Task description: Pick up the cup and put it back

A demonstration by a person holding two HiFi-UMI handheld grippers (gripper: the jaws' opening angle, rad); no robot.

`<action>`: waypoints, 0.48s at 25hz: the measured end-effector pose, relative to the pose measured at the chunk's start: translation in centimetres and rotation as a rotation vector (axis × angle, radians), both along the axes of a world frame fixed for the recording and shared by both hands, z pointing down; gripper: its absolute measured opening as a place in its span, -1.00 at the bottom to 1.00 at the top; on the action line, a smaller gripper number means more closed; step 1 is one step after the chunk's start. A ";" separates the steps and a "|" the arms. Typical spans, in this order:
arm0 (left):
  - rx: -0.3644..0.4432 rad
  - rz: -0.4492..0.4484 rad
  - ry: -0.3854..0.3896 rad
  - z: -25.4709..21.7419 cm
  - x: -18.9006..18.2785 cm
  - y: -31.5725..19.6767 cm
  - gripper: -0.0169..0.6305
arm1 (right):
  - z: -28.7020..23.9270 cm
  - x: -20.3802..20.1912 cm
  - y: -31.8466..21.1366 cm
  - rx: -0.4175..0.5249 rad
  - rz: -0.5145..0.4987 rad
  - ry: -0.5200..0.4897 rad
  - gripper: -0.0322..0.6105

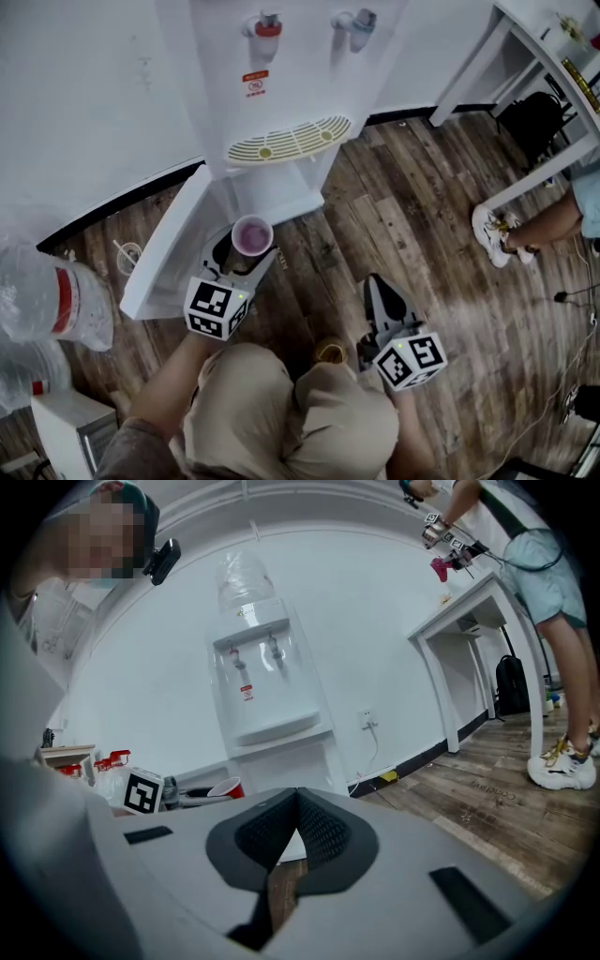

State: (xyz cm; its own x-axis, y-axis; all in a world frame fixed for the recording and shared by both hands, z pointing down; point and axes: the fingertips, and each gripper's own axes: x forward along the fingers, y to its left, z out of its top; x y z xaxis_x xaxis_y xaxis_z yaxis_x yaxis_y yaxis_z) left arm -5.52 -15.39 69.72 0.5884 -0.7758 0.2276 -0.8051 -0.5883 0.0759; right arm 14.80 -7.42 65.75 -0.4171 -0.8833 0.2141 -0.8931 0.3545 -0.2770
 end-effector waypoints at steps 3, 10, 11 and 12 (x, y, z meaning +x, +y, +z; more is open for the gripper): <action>0.006 -0.007 0.010 0.5 0.6 -1.5 0.07 | -0.1 -0.1 0.1 0.005 -0.016 0.000 -0.90; 0.006 -0.030 0.026 2.0 1.6 -5.2 0.07 | -0.2 -0.1 0.3 0.010 -0.044 -0.001 -0.90; 0.005 -0.032 0.024 2.3 1.7 -5.8 0.07 | -0.2 0.0 0.3 0.008 -0.045 -0.003 -0.89; 0.003 -0.034 0.023 2.7 1.9 -6.3 0.07 | -0.1 0.1 0.4 0.007 -0.047 -0.005 -0.89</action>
